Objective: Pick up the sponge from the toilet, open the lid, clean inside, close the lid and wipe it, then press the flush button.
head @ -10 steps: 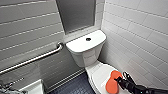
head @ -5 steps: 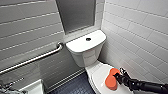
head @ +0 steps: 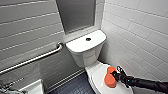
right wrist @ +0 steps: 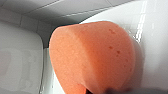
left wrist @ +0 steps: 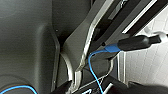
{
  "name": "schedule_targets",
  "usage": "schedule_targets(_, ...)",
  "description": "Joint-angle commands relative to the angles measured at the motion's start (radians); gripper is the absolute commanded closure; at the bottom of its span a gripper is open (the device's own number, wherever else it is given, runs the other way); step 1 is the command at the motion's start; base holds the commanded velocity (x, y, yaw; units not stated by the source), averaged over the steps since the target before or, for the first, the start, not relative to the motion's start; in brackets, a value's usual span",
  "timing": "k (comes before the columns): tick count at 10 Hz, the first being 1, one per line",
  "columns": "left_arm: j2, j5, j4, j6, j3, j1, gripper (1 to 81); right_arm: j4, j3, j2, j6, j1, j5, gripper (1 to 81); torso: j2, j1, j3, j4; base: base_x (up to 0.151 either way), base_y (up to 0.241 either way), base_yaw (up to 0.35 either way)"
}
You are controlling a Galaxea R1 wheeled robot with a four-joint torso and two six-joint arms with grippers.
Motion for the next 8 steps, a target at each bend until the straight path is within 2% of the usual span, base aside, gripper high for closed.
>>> schedule_targets(1,-0.014,0.093,0.000,0.006,0.022,0.009,1.0,0.004,0.130,-0.089,-0.003,-0.016,-0.067,81.1,0.000,0.000,0.000,0.000,0.000,0.000,0.000)
schedule_targets(4,-0.014,0.093,0.001,0.006,0.022,0.009,1.0,-0.002,0.095,-0.106,-0.006,-0.111,-0.100,81.1,0.000,0.000,0.000,0.000,0.000,0.000,0.000)
schedule_targets(8,-0.013,0.093,0.003,0.006,0.025,0.008,1.0,-0.014,0.206,-0.229,-0.002,-0.180,-0.099,81.1,0.000,0.000,0.000,0.000,0.000,0.000,0.000)
